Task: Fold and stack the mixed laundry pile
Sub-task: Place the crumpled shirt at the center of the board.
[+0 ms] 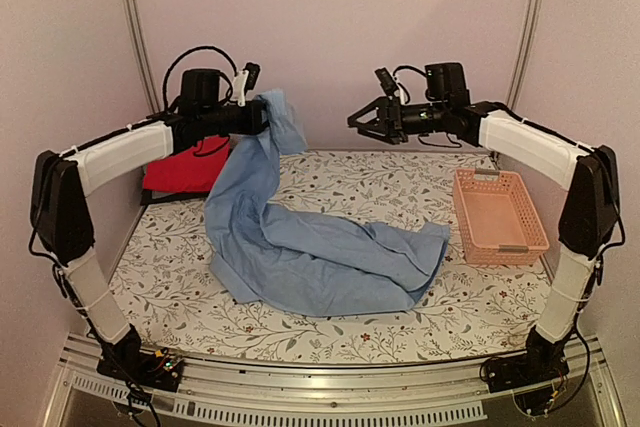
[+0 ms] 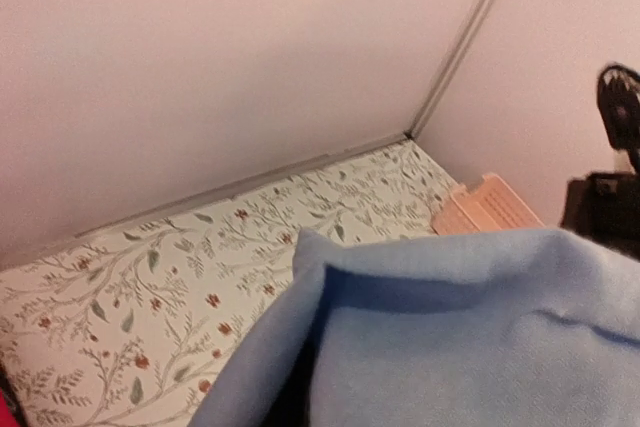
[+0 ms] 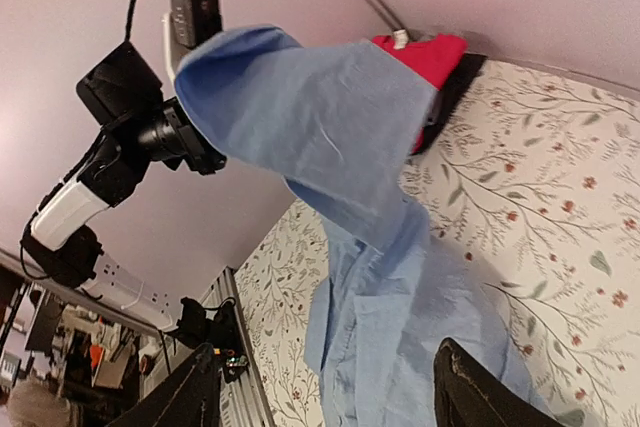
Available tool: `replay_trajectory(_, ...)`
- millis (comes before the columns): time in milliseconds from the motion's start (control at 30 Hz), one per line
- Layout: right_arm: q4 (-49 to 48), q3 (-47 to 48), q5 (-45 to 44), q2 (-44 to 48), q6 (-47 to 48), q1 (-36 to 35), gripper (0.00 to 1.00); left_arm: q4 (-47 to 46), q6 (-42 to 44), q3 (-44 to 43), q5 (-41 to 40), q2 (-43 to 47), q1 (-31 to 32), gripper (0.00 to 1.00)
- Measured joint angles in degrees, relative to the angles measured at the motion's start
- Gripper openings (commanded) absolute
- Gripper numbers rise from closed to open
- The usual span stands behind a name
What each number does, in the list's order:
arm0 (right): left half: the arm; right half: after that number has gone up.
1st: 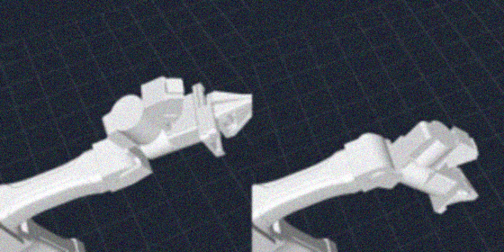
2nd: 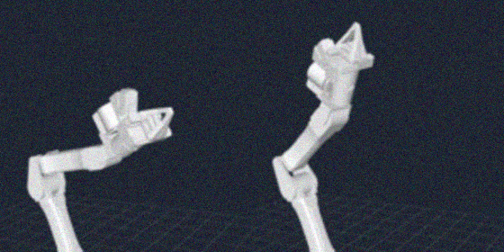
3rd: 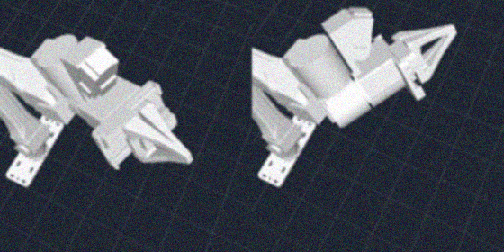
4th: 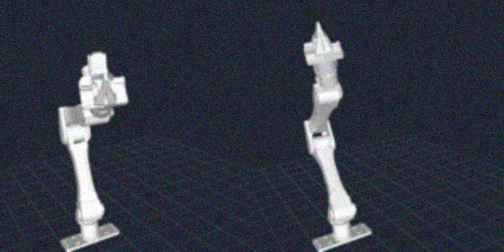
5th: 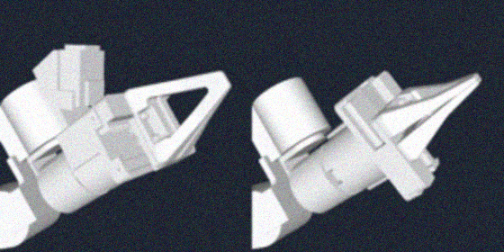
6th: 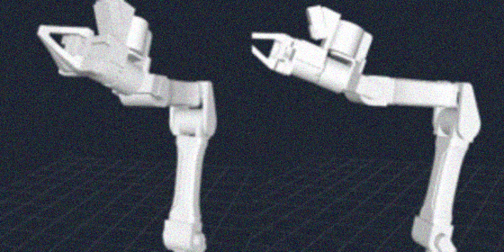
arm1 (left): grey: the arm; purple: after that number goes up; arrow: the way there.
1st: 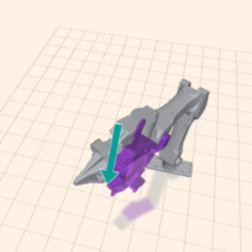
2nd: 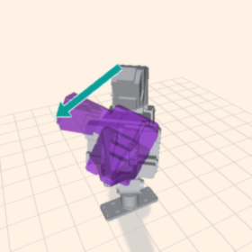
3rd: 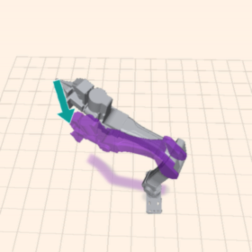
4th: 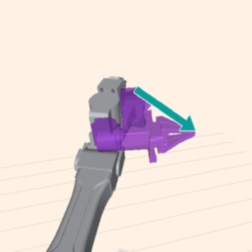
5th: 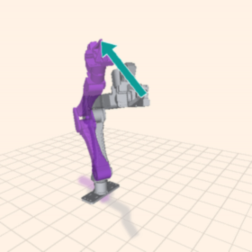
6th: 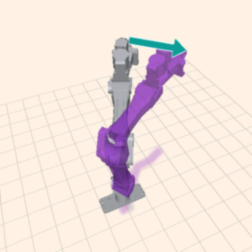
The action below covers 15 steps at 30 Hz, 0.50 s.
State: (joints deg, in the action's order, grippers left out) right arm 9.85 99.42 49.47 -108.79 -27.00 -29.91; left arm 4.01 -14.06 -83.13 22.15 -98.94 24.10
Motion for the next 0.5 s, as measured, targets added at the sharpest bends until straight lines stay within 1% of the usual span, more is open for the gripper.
replay_trajectory(33, 2.6, -3.4, -2.1, 3.3, 1.0, 2.6, 0.68, -0.3, -1.4, -4.5, -1.6, -2.9, -1.2, 0.34)
replay_trajectory(67, 5.3, -5.3, -4.4, 5.7, 2.5, 4.5, 0.66, -0.7, -2.7, -9.3, -3.4, -6.5, -2.6, 0.58)
replay_trajectory(100, 8.6, -6.4, -7.1, 7.5, 4.5, 6.7, 0.65, 0.1, -3.9, -15.0, -5.2, -10.8, -4.2, 0.79)
replay_trajectory(133, 12.0, -6.9, -9.5, 8.7, 6.8, 8.1, 0.64, 2.1, -5.0, -21.4, -6.7, -15.5, -5.6, 0.95)
replay_trajectory(167, 15.2, -7.2, -11.7, 9.5, 9.1, 8.7, 0.64, 5.3, -5.7, -29.6, -8.3, -21.2, -6.9, 0.99)
replay_trajectory(233, 20.5, -8.7, -14.9, 10.3, 13.3, 8.2, 0.66, 12.2, -6.4, -46.6, -10.1, -33.1, -8.6, 1.0)
replay_trajectory(267, 23.0, -10.3, -16.3, 10.3, 15.1, 7.4, 0.68, 15.1, -6.5, -52.4, -10.7, -37.5, -9.3, 1.0)
replay_trajectory(300, 25.0, -11.9, -17.1, 10.3, 16.4, 6.7, 0.69, 18.5, -6.6, -56.1, -11.3, -41.0, -9.9, 1.0)
replay_trajectory(333, 27.2, -13.9, -17.9, 10.1, 17.7, 5.9, 0.69, 21.8, -6.6, -56.1, -11.5, -42.2, -10.3, 1.0)
replay_trajectory(367, 29.5, -15.7, -18.8, 10.0, 18.8, 5.1, 0.7, 23.4, -6.6, -53.8, -11.5, -42.1, -10.4, 1.0)
replay_trajectory(400, 31.8, -17.2, -19.7, 9.6, 19.7, 4.3, 0.7, 24.1, -6.5, -49.4, -11.5, -40.7, -10.3, 1.0)
replay_trajectory(500, 36.6, -18.6, -21.5, 8.3, 22.0, 2.0, 0.69, 22.6, -6.6, -28.9, -11.1, -30.7, -9.4, 1.0)
